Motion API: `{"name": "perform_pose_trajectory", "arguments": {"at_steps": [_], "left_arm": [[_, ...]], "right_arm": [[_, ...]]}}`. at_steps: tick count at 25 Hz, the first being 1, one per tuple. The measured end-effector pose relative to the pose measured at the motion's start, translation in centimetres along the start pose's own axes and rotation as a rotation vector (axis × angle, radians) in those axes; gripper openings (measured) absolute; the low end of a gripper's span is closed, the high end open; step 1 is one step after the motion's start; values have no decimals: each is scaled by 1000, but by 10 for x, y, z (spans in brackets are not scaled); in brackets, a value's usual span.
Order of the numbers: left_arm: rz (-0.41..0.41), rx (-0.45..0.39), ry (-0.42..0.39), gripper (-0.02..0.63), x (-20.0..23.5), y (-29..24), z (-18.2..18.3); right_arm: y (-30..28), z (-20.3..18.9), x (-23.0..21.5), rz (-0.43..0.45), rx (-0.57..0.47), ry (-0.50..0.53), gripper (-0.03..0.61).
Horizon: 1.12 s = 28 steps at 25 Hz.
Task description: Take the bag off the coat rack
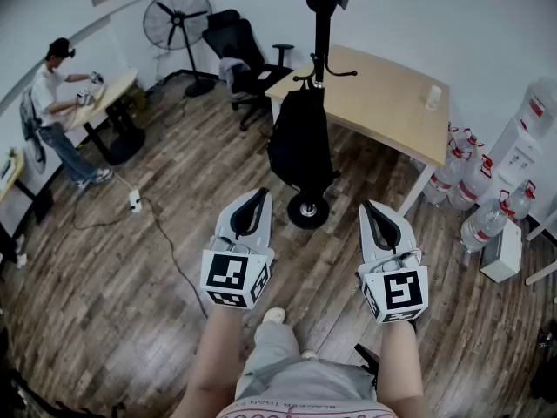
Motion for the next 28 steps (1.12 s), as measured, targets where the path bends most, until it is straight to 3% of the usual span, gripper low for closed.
{"name": "perform_pose_trajectory", "arguments": {"at_steps": [18,28], "left_arm": [[-52,22,28,18,124,-136,-23],[-169,48,1,6,177,-184,-37]], "right_arm": [[-161,-16,-19,-82,68,32,2],[-219,-25,-12,-154,99,-22,6]]}}
Point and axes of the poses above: the fingertips, and each gripper's own axes: y backward along the fingers, x to its left, z out of its top, the point moved 10 cm from there along y, backward along the fingers, and after that the axes turned 1 degree about x, right-handed, at the moved point
